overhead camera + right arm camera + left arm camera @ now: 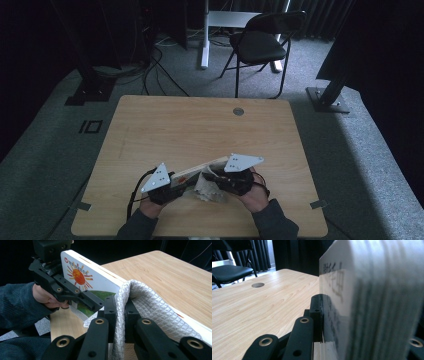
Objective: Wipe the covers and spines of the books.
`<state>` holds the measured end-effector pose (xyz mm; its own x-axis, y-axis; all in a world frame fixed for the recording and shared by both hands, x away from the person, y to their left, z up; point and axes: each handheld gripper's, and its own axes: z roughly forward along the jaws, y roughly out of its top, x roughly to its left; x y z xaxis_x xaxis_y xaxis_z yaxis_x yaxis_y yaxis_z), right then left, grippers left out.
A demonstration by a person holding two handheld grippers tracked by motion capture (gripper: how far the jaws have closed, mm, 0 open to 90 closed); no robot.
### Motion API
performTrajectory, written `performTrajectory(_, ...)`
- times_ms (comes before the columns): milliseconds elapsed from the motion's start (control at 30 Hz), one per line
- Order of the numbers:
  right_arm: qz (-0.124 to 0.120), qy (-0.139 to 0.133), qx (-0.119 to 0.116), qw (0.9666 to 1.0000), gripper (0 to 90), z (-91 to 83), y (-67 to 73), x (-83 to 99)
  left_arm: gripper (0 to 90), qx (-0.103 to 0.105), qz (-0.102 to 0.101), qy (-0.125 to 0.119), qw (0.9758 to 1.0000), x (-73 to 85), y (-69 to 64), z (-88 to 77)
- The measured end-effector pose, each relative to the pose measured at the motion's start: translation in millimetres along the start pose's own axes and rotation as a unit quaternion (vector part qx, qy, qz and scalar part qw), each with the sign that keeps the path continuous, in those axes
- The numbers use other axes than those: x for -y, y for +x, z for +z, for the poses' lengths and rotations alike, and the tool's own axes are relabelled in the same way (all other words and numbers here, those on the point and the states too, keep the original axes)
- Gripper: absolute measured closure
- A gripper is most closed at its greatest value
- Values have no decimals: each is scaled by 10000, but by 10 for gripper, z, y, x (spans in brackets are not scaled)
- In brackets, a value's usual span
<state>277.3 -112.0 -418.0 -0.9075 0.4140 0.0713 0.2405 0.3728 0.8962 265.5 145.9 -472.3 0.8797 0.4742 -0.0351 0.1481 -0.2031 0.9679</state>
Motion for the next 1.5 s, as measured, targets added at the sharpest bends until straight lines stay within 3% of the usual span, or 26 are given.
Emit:
performTrajectory(633, -185, 65, -159, 9997, 848, 64, 109, -50, 779, -20, 104, 104, 9999, 6, -32, 41)
performTrajectory(1500, -486, 243, -319, 9980, 848, 200, 217, -162, 779, -40, 51, 143, 9999, 21, -10, 80)
